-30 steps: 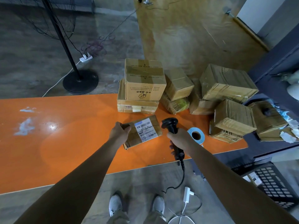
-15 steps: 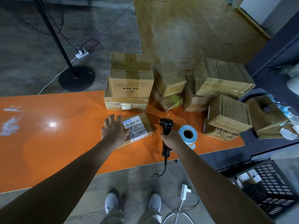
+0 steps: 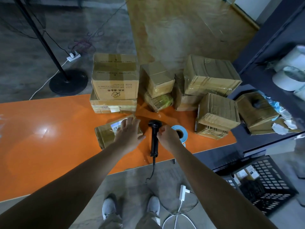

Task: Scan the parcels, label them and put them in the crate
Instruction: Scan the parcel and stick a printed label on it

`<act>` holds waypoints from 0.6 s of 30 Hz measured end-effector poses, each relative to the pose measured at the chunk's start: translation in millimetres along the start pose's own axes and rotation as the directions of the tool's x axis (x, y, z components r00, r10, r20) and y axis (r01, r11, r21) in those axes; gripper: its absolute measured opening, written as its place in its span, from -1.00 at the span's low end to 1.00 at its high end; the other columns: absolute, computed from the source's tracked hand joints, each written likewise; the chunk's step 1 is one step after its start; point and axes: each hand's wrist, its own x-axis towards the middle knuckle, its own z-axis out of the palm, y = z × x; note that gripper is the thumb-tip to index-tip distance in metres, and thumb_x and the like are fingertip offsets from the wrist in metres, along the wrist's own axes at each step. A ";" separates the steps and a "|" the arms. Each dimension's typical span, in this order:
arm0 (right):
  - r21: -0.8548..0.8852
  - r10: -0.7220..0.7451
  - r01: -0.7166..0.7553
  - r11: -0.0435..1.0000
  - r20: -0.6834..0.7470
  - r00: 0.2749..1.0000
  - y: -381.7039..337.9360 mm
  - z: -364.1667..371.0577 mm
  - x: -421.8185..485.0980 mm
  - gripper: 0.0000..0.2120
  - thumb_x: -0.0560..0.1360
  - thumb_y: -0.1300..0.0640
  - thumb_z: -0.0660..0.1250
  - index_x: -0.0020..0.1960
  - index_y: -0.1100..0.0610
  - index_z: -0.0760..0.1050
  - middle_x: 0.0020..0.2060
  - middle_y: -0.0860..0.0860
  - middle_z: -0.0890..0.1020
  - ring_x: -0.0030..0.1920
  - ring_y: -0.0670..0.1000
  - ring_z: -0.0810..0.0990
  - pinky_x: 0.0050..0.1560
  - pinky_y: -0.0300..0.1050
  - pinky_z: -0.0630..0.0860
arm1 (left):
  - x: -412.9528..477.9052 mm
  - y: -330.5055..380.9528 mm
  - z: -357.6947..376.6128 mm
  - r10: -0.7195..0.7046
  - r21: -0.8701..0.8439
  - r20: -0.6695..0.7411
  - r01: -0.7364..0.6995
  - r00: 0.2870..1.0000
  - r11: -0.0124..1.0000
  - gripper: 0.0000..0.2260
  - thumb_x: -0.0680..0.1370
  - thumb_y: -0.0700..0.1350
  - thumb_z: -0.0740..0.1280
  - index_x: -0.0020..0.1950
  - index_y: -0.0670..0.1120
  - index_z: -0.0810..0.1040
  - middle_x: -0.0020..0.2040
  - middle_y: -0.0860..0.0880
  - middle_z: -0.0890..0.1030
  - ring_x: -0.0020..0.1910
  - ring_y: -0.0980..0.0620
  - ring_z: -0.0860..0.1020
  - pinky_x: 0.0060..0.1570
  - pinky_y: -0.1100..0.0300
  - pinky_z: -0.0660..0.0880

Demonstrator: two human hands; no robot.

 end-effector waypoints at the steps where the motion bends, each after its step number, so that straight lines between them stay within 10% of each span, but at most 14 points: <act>1: 0.003 -0.014 0.014 1.000 -0.049 0.999 3.0 -6.2 -2.5 -0.70 0.61 0.09 0.22 0.28 0.20 0.41 0.07 0.12 0.58 -0.05 0.07 0.54 -0.12 -0.10 0.44 | 3.2 8.2 5.9 0.015 -0.025 0.015 -0.015 1.000 1.000 -0.45 0.60 0.11 0.23 0.53 -0.02 0.17 0.52 -0.09 0.12 0.52 -0.15 0.09 0.44 -0.07 0.23; 8: -0.298 -0.024 -0.017 0.955 -0.133 0.991 39.8 -22.7 -7.8 -0.55 0.58 -0.03 0.29 0.39 0.07 0.27 0.27 0.10 0.48 0.31 0.14 0.41 0.21 0.04 0.41 | 9.0 28.9 13.1 0.275 0.438 -0.114 -0.201 0.955 0.876 -0.39 0.54 0.19 0.29 0.49 -0.03 0.18 0.41 -0.09 0.21 0.44 -0.13 0.16 0.37 -0.06 0.27; 18: -0.487 -0.119 0.048 0.872 -0.116 0.986 52.7 -12.3 11.4 -0.44 0.59 0.09 0.25 0.51 -0.06 0.12 -0.01 0.00 0.64 -0.02 0.06 0.61 0.04 0.02 0.31 | 15.3 39.9 23.5 0.274 0.534 -0.067 -0.198 0.959 0.822 -0.38 0.53 0.19 0.30 0.48 -0.03 0.18 0.41 -0.10 0.21 0.42 -0.15 0.18 0.35 -0.05 0.28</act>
